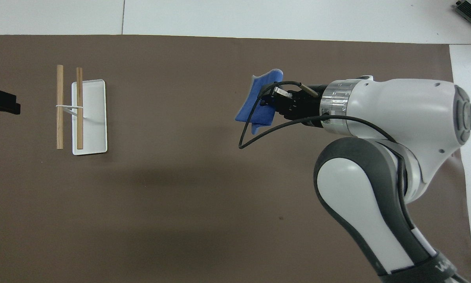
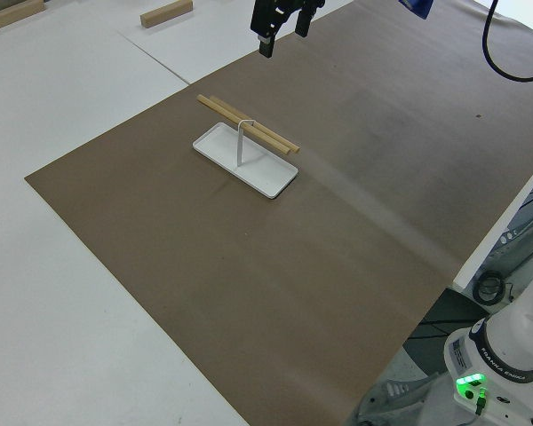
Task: Right arm passes towel to left arm to hang
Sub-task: 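Lift the blue towel with the right gripper toward the table center, then reach the left gripper toward the towel held by the right gripper, then close the left gripper on the towel edge beside the right gripper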
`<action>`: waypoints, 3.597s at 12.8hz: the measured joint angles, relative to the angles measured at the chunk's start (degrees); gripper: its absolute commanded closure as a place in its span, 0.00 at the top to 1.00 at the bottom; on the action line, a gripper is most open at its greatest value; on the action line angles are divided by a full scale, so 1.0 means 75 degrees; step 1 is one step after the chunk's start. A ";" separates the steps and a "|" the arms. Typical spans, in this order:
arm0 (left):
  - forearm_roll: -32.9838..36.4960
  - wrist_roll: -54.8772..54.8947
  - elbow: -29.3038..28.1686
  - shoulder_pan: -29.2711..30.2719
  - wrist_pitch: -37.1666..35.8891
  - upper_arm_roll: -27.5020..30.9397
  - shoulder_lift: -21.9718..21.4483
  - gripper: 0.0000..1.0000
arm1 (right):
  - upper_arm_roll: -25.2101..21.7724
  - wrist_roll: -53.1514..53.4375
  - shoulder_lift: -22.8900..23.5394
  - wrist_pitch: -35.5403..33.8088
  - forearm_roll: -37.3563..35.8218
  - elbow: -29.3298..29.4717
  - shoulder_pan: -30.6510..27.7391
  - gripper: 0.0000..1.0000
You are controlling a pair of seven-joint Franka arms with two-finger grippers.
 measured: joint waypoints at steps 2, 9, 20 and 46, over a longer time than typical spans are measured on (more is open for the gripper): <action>0.0000 0.0000 0.0000 0.0000 0.0000 0.0000 0.0000 1.00 | 0.0003 0.0401 0.0269 0.0187 0.0214 0.0297 0.0305 0.00; -0.0002 -0.0013 -0.0066 -0.0033 -0.0154 -0.0079 -0.0034 1.00 | 0.0002 0.0554 0.0664 0.0358 0.0375 0.0481 0.0471 0.00; -0.3336 -0.3597 -0.2807 -0.0483 0.2740 -0.0167 -0.1089 1.00 | 0.0000 0.0555 0.0678 0.0358 0.0377 0.0481 0.0471 0.00; -0.4698 -1.1785 -0.4804 -0.4543 1.0542 -0.0188 -0.0170 0.81 | -0.0012 0.0555 0.0682 0.0356 0.0377 0.0480 0.0471 0.00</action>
